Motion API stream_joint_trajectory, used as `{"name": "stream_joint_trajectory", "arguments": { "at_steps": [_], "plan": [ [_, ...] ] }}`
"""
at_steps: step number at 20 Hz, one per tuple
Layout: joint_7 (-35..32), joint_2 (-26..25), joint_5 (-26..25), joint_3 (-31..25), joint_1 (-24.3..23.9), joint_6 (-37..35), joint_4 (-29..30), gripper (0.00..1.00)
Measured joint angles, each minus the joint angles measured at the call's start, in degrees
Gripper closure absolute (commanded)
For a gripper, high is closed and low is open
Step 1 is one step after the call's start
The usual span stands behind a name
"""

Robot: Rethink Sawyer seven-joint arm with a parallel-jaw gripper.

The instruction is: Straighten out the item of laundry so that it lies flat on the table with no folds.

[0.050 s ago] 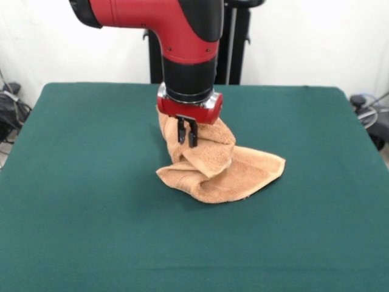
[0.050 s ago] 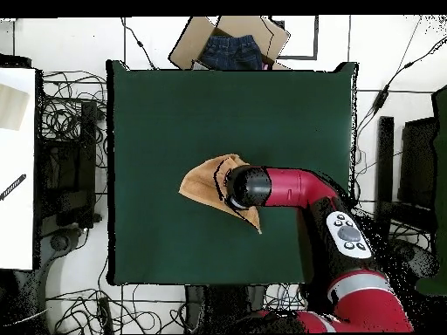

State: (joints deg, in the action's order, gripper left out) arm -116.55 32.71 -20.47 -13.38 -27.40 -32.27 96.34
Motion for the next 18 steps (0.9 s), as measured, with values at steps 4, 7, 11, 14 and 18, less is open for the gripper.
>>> {"name": "stream_joint_trajectory", "arguments": {
  "at_steps": [4,7,11,14,18],
  "plan": [
    [0.0,0.9,0.0,0.0,0.0,-1.3,0.0,1.0],
    [0.0,2.0,0.0,-0.1,0.0,-2.3,0.0,1.0],
    [0.0,3.3,0.0,-0.1,0.0,-4.0,0.1,1.0],
    [0.0,4.3,0.0,0.0,0.1,-5.7,0.1,1.0],
    [0.0,5.6,0.0,0.0,0.1,-8.3,0.1,1.0]
  ]
}}
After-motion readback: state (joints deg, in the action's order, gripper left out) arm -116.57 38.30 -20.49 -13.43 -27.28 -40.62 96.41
